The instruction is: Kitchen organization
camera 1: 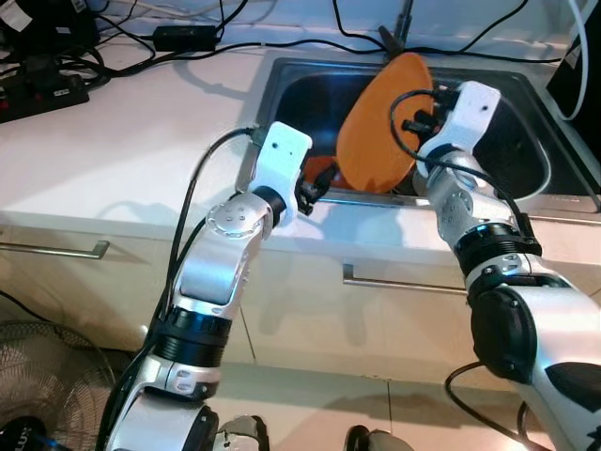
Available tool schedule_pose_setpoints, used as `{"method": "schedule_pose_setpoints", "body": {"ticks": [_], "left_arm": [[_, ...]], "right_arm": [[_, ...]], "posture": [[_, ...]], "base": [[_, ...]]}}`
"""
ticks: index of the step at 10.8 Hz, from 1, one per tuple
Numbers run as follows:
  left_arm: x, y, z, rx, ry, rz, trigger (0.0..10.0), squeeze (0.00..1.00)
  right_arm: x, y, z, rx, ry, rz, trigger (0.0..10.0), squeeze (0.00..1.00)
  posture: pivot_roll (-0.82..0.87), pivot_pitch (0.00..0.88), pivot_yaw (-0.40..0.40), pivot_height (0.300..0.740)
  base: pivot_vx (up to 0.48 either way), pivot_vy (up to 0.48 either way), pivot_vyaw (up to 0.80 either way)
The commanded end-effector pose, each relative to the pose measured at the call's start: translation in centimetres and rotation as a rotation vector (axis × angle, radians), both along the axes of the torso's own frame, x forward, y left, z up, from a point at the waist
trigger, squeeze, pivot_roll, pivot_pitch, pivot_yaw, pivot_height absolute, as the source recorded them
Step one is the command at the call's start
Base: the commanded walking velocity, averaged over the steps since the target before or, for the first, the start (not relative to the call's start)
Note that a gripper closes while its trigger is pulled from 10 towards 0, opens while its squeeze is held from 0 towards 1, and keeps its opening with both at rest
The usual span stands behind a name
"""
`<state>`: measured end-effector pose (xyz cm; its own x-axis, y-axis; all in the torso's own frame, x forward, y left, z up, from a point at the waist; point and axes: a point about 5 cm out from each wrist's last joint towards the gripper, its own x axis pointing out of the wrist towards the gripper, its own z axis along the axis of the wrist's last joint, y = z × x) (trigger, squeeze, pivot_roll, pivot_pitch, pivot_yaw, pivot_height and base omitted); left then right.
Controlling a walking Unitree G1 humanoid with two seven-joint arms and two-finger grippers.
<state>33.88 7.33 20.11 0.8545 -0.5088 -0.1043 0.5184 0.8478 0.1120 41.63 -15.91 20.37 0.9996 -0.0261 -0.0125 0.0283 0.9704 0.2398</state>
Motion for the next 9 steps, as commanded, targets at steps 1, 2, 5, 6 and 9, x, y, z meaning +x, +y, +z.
{"method": "schedule_pose_setpoints", "body": {"ticks": [1, 2, 5, 6, 9], "left_arm": [[-0.4, 0.1, -0.6, 0.006, 0.047, -0.005, 10.0, 0.00], [-0.6, 0.2, -0.8, 0.002, 0.077, 0.006, 10.0, 0.00], [-1.1, -0.1, -0.9, -0.007, 0.105, 0.007, 10.0, 0.00], [-1.2, 0.0, -0.8, -0.008, 0.112, 0.010, 10.0, 0.00], [-1.3, -0.1, -0.9, -0.001, 0.131, 0.005, 10.0, 0.00]], "right_arm": [[0.3, -0.5, 1.3, -0.043, -0.029, -0.010, 10.0, 0.00], [0.3, -0.9, 0.8, -0.067, 0.008, -0.031, 10.0, 0.00], [0.3, -1.2, 0.8, -0.081, 0.031, -0.048, 10.0, 0.00], [0.3, -1.3, 0.6, -0.080, 0.038, -0.050, 10.0, 0.00], [0.2, -1.4, -0.2, -0.074, 0.076, -0.061, 10.0, 0.00]], "posture": [[0.14, 0.075, -0.002, 0.740], [0.15, 0.075, -0.005, 0.740], [0.16, 0.076, -0.006, 0.740], [0.16, 0.075, -0.005, 0.740], [0.17, 0.080, -0.005, 0.740]], "base": [[0.000, 0.000, 0.00], [0.000, 0.000, 0.00], [0.000, 0.000, 0.00], [0.000, 0.000, 0.00], [0.000, 0.000, 0.00]]}}
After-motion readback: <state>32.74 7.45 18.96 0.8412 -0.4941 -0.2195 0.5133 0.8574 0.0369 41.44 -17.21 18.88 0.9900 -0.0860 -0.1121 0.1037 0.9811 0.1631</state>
